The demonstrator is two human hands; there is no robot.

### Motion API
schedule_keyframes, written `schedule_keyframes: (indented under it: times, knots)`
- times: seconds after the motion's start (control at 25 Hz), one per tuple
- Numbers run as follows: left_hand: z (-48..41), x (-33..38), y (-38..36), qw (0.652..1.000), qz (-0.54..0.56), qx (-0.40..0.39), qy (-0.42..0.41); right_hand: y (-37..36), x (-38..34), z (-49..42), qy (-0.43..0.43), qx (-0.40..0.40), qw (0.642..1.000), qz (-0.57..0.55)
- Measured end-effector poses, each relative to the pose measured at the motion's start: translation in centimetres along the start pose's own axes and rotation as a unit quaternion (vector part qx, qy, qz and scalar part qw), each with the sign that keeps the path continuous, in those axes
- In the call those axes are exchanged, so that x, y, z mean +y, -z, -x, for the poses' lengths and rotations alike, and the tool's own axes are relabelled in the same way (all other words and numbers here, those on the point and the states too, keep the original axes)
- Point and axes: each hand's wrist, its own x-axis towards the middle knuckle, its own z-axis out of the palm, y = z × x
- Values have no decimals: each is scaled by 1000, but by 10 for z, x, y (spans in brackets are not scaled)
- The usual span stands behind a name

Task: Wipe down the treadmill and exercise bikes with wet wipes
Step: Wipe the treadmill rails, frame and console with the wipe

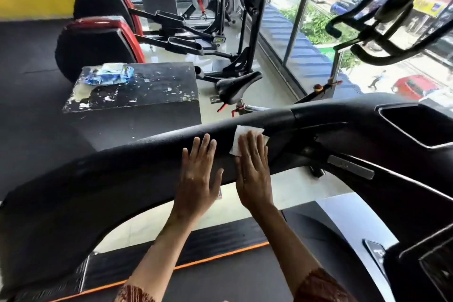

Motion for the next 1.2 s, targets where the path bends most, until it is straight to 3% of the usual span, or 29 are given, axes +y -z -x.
schedule_keyframes:
  times: [0.32,0.48,0.72,0.88,0.96,1.08,1.12,1.2]
  knots:
    - [21,-34,-88,960,-150,229,-54,-52,38,-9,145,179,973,-4]
    - [41,-49,-117,935,-210,279,-63,-71,58,13,171,211,962,-3]
    - [61,-62,-134,929,-227,278,-94,-118,109,95,136,192,967,95]
    - [60,-62,-134,921,-248,283,-95,-75,86,27,24,263,965,-2]
    - [60,-62,-137,917,-256,291,-97,-76,76,21,84,244,966,-26]
    - [59,-63,-138,911,-266,298,-104,-92,107,64,231,175,954,74]
    - [59,-64,-139,909,-271,299,-100,-87,124,68,228,177,952,102]
    - [59,-63,-141,907,-275,305,-92,-71,131,50,137,234,959,86]
